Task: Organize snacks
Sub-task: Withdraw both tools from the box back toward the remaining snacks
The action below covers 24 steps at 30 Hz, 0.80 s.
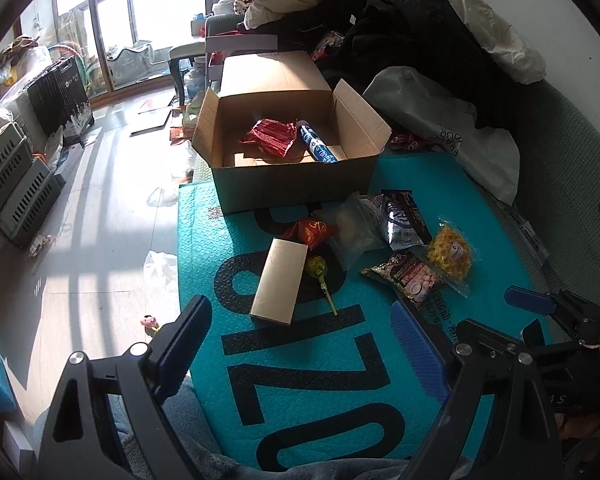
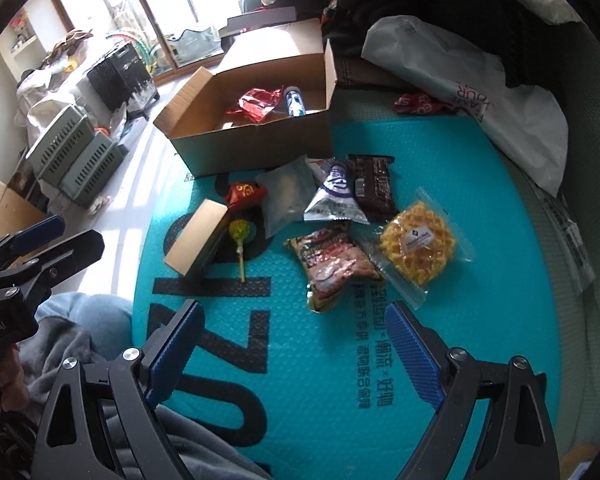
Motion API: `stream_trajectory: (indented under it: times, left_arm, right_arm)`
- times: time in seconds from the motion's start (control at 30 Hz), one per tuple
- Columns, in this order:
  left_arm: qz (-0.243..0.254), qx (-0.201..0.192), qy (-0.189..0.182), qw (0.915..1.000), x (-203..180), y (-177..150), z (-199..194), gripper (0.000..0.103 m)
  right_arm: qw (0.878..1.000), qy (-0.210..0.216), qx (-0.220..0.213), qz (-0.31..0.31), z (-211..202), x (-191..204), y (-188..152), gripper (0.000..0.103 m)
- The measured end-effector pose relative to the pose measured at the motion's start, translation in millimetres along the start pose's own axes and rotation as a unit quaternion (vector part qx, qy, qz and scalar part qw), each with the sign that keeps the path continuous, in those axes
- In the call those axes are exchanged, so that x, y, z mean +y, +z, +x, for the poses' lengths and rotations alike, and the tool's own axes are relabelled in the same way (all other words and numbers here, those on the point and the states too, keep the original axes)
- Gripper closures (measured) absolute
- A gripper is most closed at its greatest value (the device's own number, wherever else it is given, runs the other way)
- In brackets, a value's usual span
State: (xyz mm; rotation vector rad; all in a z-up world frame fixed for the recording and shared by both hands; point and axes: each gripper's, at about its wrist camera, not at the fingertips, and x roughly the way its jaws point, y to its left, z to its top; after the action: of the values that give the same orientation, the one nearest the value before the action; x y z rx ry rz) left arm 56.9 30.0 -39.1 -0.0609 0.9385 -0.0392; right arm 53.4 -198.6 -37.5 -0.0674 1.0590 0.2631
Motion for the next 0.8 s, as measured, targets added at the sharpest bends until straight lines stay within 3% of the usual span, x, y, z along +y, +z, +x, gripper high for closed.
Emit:
stream_trajectory:
  times: [0.33, 0.8]
  left_arm:
    - [-0.025, 0.054, 0.014, 0.9981, 10, -20, 32, 0.011]
    - [-0.047, 0.110, 0.028, 0.9924, 25, -12, 90, 0.011]
  right_arm:
    - [0.999, 0.006, 0.045, -0.005, 31, -3, -22, 0.011]
    - [0.998, -0.013, 0.063, -0.020, 73, -14, -2, 0.011]
